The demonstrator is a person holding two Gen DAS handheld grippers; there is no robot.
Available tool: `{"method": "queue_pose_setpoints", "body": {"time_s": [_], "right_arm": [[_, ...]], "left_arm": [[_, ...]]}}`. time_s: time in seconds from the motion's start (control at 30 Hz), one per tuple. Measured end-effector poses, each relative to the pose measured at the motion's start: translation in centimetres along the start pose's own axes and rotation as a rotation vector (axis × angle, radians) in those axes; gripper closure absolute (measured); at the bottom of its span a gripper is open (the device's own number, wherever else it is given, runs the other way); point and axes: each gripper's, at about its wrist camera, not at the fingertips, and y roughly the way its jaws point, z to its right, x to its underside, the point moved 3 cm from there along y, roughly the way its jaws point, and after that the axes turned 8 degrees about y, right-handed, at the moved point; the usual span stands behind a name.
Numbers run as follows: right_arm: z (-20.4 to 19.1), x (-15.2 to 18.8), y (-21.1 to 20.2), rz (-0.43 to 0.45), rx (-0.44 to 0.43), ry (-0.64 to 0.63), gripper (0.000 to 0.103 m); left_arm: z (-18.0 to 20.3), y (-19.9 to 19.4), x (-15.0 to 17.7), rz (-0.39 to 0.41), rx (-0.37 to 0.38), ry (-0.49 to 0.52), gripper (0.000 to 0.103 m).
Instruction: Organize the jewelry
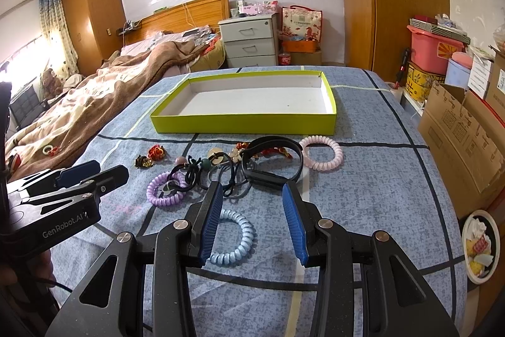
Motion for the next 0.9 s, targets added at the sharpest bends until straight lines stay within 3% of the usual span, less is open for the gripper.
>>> {"method": "queue_pose_setpoints", "body": {"time_s": [0.9], "right_arm": [[0.05,-0.03,0.09,0.001,0.000,0.005,0.062]], "left_arm": [[-0.29,0.43,-0.13,-0.007,0.003,0.004,0.049]]}}
